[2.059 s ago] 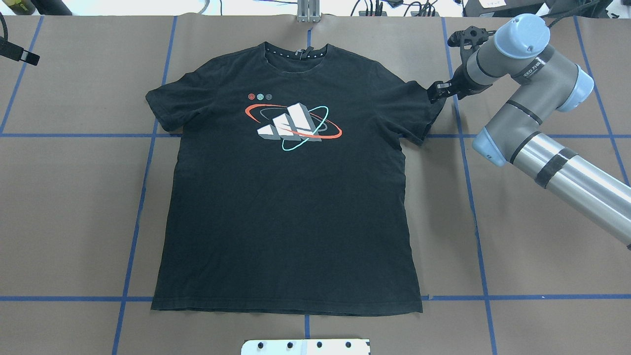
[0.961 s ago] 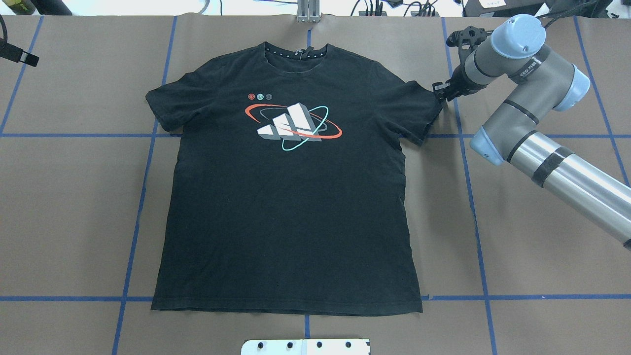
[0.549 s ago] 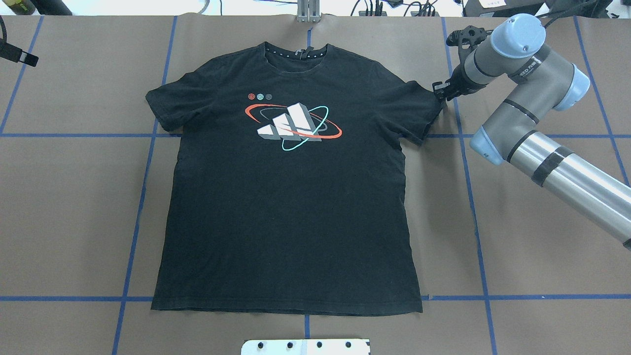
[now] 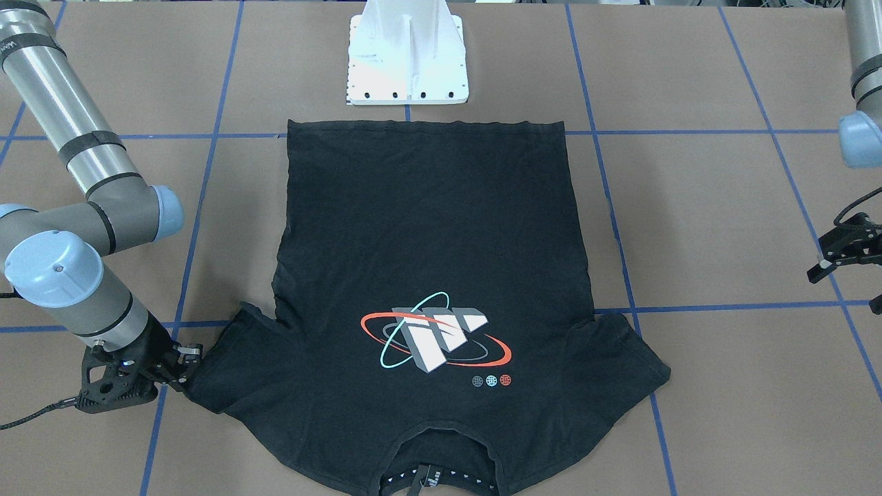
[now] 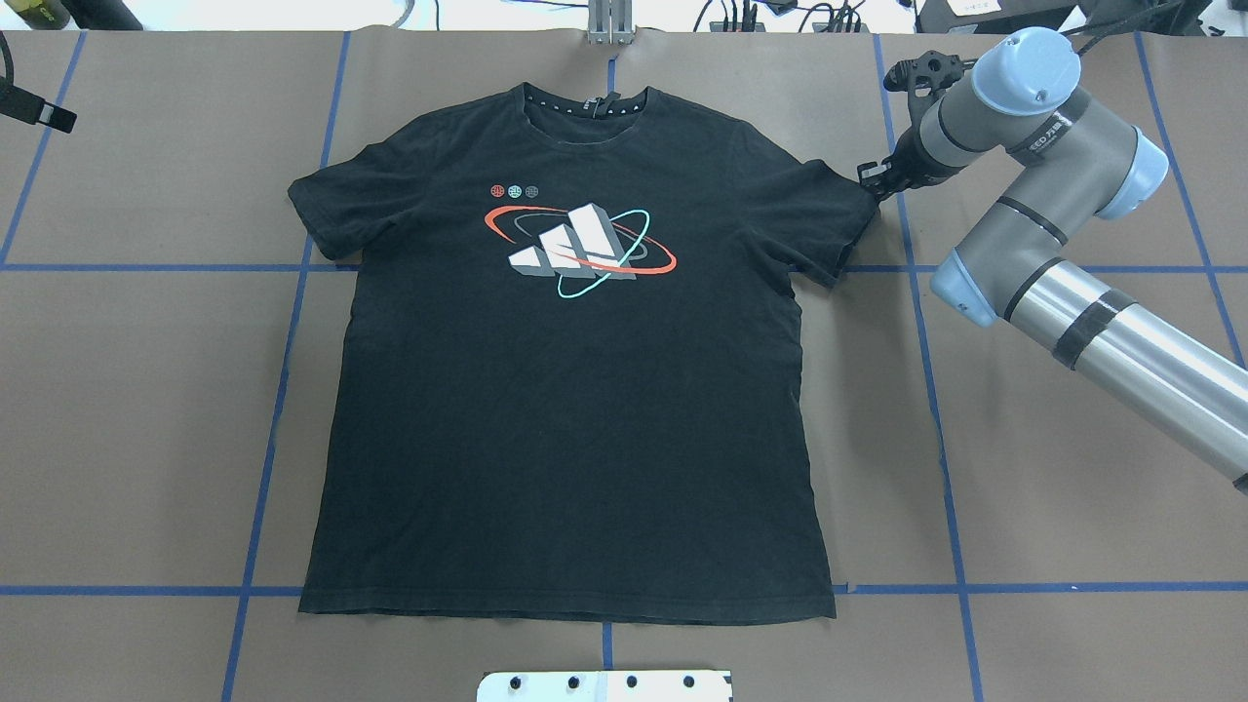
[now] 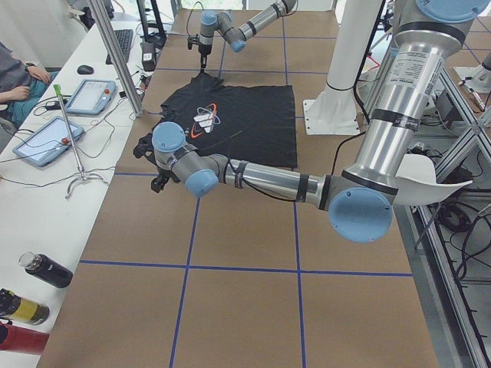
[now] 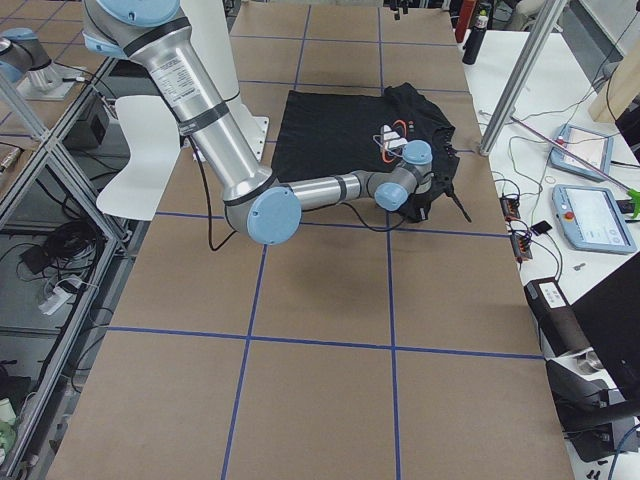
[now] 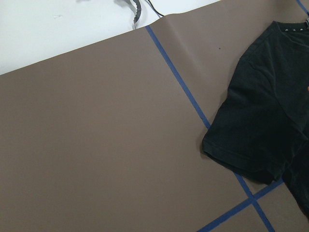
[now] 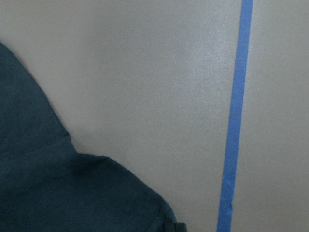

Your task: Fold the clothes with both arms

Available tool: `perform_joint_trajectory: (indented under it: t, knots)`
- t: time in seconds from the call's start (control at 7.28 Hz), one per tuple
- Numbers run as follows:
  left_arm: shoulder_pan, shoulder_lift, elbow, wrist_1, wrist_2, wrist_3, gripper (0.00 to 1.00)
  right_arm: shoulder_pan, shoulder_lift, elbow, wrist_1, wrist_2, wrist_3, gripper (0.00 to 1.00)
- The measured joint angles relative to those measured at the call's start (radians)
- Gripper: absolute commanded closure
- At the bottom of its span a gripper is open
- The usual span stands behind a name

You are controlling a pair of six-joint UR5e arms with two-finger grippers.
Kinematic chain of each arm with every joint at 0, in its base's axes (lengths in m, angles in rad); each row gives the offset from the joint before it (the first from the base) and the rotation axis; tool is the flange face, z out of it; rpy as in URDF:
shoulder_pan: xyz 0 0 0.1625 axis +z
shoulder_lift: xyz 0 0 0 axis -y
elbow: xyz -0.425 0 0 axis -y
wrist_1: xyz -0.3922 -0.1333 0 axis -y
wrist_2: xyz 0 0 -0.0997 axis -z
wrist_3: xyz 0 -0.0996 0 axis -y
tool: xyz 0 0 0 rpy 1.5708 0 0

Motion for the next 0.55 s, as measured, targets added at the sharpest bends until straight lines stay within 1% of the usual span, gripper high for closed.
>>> perform_joint_trajectory:
  t: [0.27,0.55]
  knots:
    - [0.000,0.000,-0.002,0.000,0.000,-0.004,0.00,0.008,0.002,0.033,-0.003,0.002,0.013,1.00]
    - [0.000,0.001,-0.002,0.000,0.001,-0.007,0.00,0.007,0.007,0.105,-0.021,0.007,0.088,1.00]
